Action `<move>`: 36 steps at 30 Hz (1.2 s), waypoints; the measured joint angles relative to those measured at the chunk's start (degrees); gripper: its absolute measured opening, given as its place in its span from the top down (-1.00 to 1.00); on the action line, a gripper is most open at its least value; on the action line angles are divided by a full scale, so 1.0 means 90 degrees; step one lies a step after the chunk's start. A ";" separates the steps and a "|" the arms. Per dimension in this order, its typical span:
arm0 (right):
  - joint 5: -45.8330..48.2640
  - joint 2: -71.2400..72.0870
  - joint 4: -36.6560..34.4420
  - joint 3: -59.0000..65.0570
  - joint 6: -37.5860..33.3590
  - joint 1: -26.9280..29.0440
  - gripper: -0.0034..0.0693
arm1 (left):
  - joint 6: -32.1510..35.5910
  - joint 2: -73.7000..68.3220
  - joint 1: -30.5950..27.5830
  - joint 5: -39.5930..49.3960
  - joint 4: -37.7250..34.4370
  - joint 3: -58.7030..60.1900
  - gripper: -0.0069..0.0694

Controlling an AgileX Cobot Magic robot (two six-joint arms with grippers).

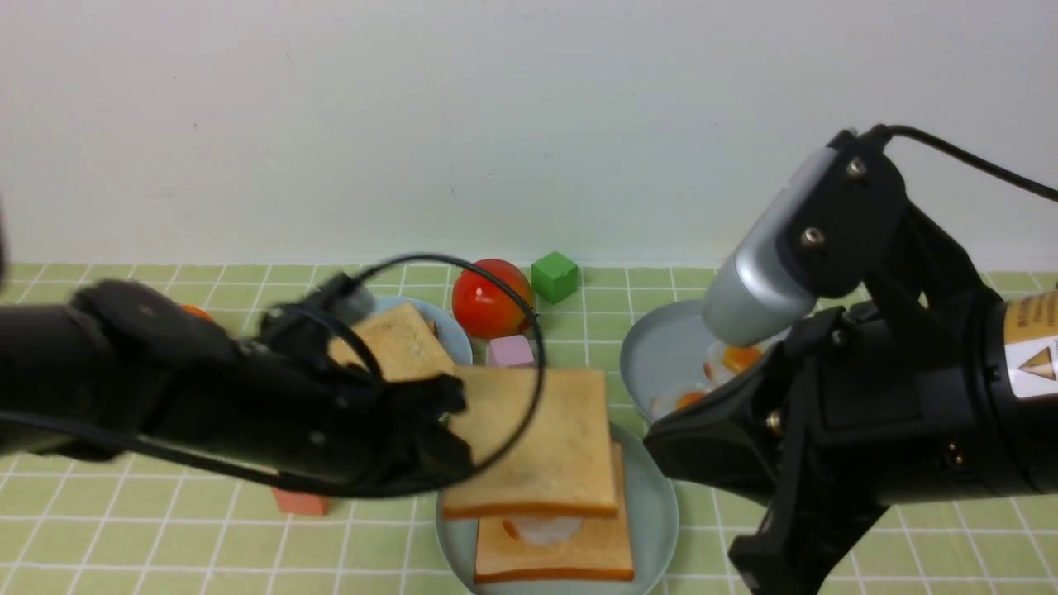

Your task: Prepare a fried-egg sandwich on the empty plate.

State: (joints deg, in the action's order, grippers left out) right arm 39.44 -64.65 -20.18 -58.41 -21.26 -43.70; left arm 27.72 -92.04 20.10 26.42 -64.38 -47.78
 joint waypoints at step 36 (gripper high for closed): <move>0.0403 0.1393 0.2320 0.0210 0.2992 -0.0007 0.77 | -0.0030 0.1856 0.0379 0.0532 0.1036 0.0008 -0.34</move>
State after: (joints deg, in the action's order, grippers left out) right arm 43.06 -52.12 0.70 -56.52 5.67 -43.77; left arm 27.45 -75.34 23.51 31.21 -55.06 -47.71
